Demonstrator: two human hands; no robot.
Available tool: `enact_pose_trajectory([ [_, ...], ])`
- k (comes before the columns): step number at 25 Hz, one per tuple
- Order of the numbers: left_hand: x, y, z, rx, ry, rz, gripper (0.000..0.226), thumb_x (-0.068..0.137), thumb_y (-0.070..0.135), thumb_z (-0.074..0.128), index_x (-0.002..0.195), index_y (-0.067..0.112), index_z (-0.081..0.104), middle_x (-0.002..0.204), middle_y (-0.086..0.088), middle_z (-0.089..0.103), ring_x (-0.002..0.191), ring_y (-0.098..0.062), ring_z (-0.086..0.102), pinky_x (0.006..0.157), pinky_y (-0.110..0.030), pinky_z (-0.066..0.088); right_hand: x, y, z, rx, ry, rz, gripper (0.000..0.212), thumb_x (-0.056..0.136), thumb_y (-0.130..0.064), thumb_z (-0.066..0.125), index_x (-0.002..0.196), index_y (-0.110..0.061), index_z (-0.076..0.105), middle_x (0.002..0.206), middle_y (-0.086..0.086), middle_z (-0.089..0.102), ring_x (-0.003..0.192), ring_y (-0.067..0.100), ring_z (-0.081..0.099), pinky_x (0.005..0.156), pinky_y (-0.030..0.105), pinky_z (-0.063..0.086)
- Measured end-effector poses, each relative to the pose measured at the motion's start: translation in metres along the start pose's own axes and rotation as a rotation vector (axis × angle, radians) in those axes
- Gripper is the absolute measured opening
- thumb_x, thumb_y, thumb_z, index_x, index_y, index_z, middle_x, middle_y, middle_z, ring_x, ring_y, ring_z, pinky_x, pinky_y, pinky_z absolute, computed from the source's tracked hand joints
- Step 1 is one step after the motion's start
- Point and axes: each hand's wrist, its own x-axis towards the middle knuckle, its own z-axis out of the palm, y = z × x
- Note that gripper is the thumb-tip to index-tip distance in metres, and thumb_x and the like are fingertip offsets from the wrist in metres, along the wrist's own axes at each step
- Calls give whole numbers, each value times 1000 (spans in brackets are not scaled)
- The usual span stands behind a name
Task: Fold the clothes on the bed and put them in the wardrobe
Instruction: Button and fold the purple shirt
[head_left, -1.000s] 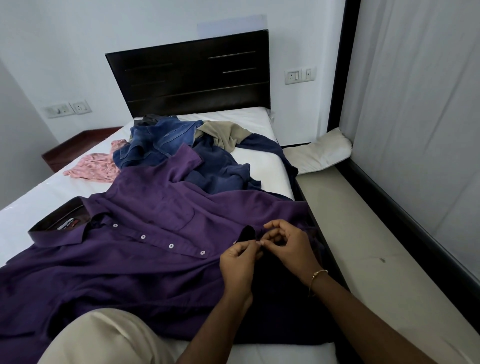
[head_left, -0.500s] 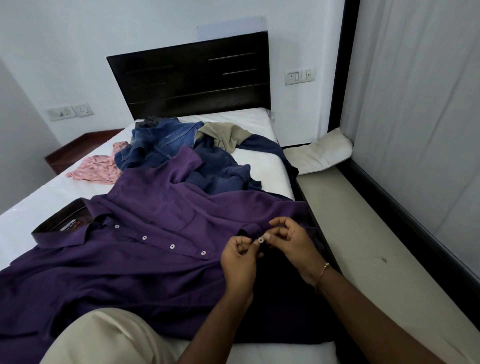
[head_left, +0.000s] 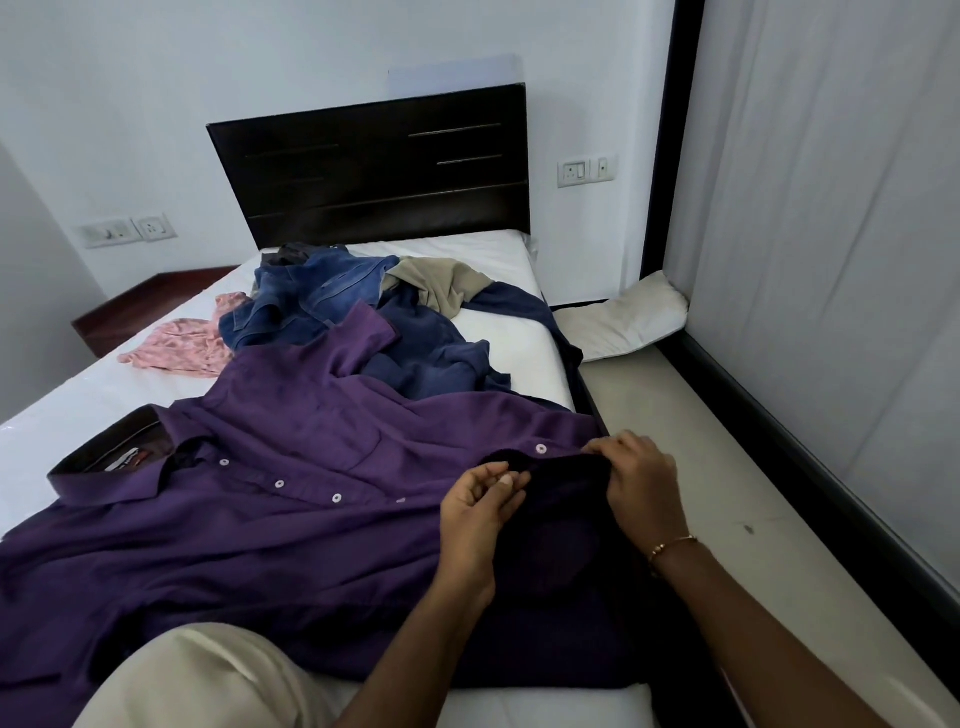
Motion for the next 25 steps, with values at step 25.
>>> enact_pose_trajectory([
  [25, 61, 181, -240, 1091, 431, 82, 36, 79, 42, 75, 63, 11, 65, 59, 4, 65, 71, -18, 68, 69, -33, 49, -34, -318, 134, 459, -488, -394, 30, 103, -3, 77, 110, -26, 95, 116, -1, 91, 106, 25, 72, 108, 52, 76],
])
